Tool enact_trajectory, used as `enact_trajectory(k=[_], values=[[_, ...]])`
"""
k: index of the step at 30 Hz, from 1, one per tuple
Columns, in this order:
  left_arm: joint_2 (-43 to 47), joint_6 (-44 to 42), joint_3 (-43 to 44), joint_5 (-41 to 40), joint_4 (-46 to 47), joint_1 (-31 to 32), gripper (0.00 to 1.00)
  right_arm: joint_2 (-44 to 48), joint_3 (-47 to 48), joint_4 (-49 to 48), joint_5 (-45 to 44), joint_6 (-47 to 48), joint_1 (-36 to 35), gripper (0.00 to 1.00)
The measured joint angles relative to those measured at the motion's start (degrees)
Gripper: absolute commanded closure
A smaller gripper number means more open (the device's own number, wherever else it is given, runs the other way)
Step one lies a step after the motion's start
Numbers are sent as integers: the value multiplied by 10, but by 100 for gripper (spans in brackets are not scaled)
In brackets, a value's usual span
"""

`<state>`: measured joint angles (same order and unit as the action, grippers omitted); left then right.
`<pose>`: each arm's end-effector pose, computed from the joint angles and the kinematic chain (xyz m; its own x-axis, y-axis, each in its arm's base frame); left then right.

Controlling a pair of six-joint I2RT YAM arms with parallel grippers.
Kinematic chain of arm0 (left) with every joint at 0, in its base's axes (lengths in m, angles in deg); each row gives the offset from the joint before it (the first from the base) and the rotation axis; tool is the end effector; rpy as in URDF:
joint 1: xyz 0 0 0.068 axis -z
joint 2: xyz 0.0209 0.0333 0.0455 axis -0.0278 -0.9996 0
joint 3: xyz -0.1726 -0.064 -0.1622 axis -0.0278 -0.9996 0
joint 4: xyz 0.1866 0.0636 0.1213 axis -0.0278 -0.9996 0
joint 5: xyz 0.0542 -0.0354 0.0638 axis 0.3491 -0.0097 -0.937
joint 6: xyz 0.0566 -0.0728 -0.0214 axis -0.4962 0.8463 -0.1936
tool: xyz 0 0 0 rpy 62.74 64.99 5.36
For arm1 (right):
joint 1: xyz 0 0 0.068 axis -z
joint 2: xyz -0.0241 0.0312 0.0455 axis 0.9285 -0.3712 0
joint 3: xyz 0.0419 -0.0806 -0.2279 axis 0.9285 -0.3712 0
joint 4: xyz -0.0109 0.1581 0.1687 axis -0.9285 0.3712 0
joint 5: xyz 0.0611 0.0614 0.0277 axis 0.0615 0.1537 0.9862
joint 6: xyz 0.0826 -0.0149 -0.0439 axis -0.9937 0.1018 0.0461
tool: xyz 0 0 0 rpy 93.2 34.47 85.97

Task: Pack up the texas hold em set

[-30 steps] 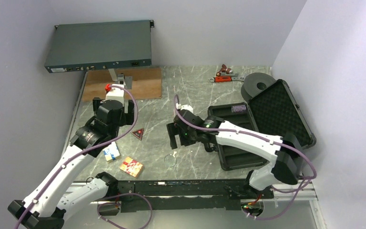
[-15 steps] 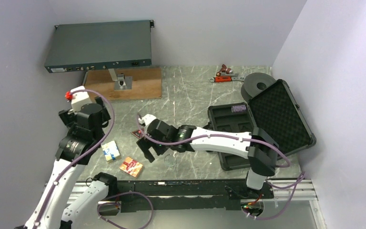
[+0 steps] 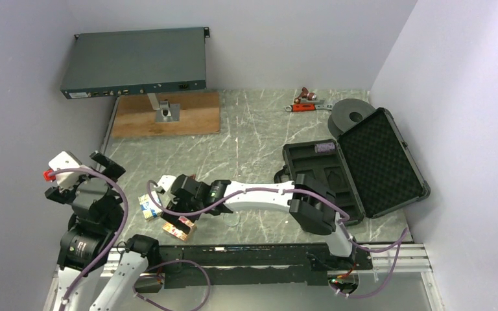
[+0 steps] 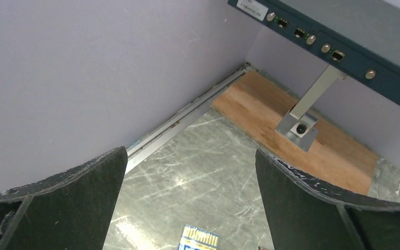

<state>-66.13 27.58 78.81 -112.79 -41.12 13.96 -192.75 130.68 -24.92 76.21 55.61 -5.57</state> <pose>0.0926 0.0482 0.3460 0.1213 -0.2513 -0.9603 -0.6497 0.7113 -0.2682 0.1233 0.4365 0.1595 -0.3527 -0.6503 -0.6728 -0.9234 0.3585 0.1375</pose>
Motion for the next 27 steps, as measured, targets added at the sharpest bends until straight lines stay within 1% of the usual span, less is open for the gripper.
enact_trajectory(k=[5,9,16,27], values=[[44,-37,-40,26,58,0,0,-13,19,-8,9,12,-3,0],[38,-56,-48,58,79,-2,0,-18,27,-16,19,14,-3,1],[-17,-57,-42,101,79,-15,0,-28,29,-19,28,13,-7,3],[-5,-55,-42,102,79,-21,0,-68,46,-9,0,4,-33,5]])
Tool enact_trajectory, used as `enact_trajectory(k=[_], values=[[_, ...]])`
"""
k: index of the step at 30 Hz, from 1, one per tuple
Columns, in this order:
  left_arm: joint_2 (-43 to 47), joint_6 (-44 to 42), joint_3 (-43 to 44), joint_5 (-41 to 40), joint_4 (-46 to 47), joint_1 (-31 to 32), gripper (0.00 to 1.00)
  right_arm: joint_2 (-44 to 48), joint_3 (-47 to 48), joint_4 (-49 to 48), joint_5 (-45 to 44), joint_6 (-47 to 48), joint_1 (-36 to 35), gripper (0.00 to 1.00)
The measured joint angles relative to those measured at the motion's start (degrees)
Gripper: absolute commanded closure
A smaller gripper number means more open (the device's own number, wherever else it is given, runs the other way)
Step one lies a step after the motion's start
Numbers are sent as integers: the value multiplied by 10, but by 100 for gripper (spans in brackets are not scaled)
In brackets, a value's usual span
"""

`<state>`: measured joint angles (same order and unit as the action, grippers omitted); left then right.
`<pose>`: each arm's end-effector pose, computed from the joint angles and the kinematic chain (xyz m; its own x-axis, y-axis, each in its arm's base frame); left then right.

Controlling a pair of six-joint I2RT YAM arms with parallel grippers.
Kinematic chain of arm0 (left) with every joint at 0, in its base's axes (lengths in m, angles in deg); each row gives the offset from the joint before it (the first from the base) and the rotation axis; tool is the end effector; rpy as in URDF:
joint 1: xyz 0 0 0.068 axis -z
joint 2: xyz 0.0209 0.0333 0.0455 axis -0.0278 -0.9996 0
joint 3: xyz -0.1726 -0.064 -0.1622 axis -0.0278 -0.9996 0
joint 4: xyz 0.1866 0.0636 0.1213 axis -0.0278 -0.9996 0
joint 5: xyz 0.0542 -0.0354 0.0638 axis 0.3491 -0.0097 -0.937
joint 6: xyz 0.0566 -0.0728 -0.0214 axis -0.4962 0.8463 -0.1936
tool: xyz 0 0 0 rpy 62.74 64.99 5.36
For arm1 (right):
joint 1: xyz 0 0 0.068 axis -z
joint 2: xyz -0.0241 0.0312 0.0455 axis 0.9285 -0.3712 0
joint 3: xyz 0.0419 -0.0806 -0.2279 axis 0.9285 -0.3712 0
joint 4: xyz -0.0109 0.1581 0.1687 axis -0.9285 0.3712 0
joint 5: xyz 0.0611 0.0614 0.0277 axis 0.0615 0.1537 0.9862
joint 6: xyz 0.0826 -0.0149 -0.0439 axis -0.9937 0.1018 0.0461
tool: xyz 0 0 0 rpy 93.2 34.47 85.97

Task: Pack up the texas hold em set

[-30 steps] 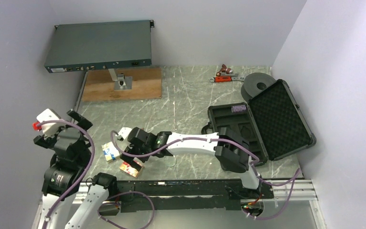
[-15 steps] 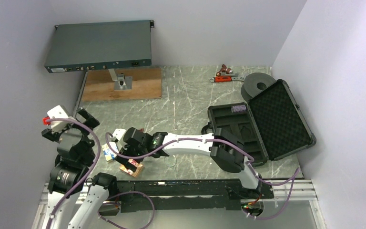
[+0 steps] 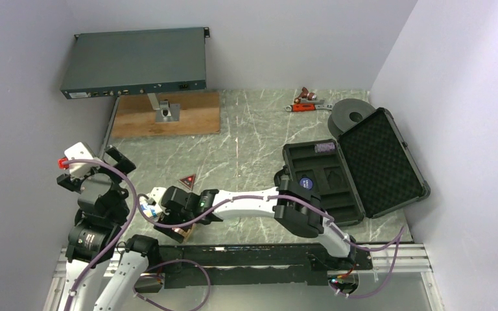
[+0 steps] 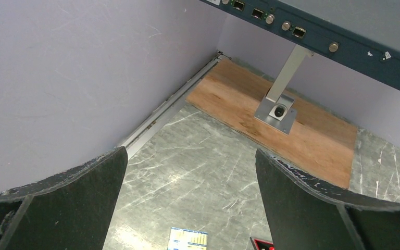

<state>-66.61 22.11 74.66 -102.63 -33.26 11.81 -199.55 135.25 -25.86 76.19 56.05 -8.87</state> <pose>0.1134 0.0365 0.3407 0.0790 -0.2243 -0.9713 -0.5411 0.8087 -0.2308 0.1023 0.4617 0.1344 -0.3108 -0.6865 -0.6574 -0.9442 0.3027 0.1302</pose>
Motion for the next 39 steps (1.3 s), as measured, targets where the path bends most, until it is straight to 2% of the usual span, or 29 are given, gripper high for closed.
enact_trajectory(k=[18,21,25,30,39], values=[[28,0,0,-5,1,0,0,-53,62,50,-79,-4,-23,14],[28,0,0,-6,1,0,0,-54,65,57,-84,-4,-24,19],[28,0,0,-8,1,0,0,-55,70,63,-84,-2,-25,38],[28,-2,0,-16,1,0,0,-62,82,70,-84,1,-26,53],[27,-38,-5,17,22,0,0,-71,116,97,-85,27,-25,59]])
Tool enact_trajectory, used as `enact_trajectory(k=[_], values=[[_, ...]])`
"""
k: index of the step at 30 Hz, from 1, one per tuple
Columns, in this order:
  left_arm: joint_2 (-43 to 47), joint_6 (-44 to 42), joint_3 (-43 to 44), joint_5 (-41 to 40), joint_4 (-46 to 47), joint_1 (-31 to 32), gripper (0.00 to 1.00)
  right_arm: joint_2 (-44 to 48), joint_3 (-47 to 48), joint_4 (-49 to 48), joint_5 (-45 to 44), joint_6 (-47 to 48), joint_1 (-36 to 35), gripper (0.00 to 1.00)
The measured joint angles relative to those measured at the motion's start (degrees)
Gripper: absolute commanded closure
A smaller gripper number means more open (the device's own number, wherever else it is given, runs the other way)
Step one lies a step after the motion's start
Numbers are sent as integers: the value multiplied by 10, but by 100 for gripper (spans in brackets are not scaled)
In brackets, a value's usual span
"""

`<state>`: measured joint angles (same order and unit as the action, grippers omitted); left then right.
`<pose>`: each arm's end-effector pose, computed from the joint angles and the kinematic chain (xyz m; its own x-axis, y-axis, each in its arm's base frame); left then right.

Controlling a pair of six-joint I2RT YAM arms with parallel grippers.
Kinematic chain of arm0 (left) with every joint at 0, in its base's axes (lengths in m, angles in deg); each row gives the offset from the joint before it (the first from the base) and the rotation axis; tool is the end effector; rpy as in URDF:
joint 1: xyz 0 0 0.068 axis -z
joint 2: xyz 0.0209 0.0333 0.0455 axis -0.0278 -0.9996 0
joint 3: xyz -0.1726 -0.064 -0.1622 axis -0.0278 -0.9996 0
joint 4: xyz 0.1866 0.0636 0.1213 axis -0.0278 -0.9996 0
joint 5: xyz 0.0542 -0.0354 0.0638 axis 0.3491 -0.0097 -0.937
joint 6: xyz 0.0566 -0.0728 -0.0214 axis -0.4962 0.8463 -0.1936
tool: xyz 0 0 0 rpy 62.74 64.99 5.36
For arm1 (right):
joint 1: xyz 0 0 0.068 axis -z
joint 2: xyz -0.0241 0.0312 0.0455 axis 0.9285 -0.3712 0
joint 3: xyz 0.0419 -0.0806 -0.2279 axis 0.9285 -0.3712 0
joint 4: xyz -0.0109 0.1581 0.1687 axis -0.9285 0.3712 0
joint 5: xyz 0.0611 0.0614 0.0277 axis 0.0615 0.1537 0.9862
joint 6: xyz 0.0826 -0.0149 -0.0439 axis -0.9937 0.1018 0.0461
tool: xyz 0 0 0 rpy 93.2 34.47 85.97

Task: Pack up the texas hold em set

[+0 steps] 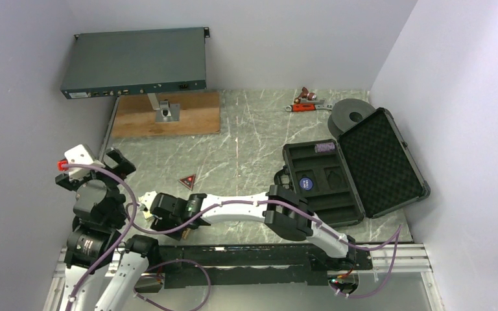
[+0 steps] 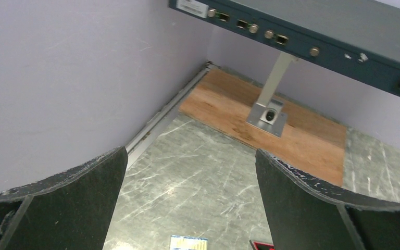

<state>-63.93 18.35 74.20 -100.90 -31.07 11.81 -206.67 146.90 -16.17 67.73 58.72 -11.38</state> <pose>0.1057 0.0365 0.3471 0.1110 -0.1919 -0.9751 -0.5057 0.8338 -0.2216 0.0972 0.4787 0.1248 -0.2436 -0.7576 -0.6056 -0.9463 0.3225 -0.0227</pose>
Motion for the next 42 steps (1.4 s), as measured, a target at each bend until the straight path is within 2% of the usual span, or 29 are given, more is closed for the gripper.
enact_trajectory(k=[5,11,15,22,31,42], values=[[-25,-22,-2,84,17,0,2,2,-3,-2,-10,0,9,62],[-158,-29,32,172,-3,0,3,44,-51,-4,-12,-21,42,63],[-208,-29,40,205,-25,0,2,57,-53,-3,-14,-34,63,62],[-187,-29,40,234,-31,0,3,69,-62,0,-26,-62,66,62],[-188,-29,40,255,-30,0,3,168,-165,0,-52,-78,73,61],[-188,-30,40,269,-30,-1,3,331,-333,-15,-80,-87,176,61]])
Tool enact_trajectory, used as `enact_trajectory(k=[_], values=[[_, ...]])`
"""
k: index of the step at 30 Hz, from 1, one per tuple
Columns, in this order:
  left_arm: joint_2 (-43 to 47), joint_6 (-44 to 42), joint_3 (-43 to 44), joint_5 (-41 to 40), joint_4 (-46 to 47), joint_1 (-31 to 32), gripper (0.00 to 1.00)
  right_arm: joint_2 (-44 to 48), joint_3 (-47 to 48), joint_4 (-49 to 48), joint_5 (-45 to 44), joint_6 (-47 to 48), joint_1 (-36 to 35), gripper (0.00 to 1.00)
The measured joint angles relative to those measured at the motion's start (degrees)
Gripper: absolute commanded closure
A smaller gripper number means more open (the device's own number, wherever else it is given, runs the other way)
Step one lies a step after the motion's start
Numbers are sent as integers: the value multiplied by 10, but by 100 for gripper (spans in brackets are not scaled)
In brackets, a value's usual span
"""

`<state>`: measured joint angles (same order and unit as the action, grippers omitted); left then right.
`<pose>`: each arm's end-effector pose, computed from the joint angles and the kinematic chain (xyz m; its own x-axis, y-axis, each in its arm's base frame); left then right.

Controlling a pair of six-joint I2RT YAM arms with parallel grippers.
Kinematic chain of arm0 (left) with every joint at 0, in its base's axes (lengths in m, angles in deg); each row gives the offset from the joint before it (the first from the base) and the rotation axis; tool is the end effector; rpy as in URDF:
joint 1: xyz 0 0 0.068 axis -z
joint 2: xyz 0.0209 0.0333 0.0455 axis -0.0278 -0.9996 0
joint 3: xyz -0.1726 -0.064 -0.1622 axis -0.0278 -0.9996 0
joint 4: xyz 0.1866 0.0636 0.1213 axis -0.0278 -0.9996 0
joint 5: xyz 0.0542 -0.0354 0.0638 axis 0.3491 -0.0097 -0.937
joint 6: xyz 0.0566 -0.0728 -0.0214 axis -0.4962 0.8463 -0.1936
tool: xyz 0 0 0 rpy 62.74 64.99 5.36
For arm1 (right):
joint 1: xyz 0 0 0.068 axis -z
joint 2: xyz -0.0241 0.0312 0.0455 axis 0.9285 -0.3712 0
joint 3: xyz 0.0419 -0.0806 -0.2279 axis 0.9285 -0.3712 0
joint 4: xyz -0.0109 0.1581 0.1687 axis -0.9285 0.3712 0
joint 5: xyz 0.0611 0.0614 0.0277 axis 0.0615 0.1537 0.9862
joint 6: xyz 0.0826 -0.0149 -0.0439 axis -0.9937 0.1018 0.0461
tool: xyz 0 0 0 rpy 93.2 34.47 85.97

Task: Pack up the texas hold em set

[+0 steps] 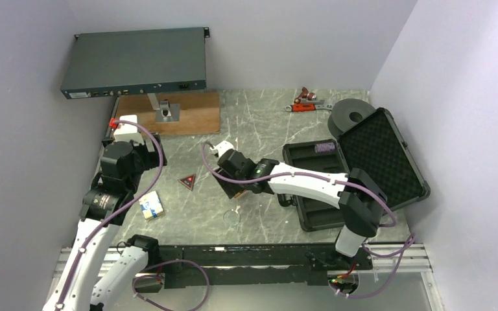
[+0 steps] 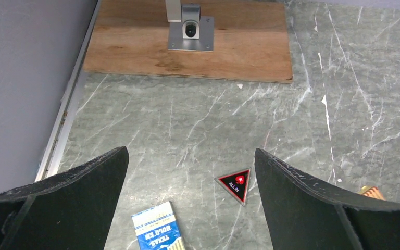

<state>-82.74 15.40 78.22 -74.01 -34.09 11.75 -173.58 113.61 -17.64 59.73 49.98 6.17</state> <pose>0.1801 -0.0160 0.3203 -0.2880 -0.1035 -0.9520 -0.1134 0.9908 -0.0735 0.1909 0.3152 0.1839 -0.5558 -0.5232 -0.6460 -0.6670 0.7445 -0.0291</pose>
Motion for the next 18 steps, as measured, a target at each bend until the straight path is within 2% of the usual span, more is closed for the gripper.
enact_trajectory(k=[11,18], values=[[-7,0,0,5,0,0,3,50,-61,-10,-6,-3,48,61],[-8,0,0,10,0,0,3,120,-82,0,-22,-5,97,62]])
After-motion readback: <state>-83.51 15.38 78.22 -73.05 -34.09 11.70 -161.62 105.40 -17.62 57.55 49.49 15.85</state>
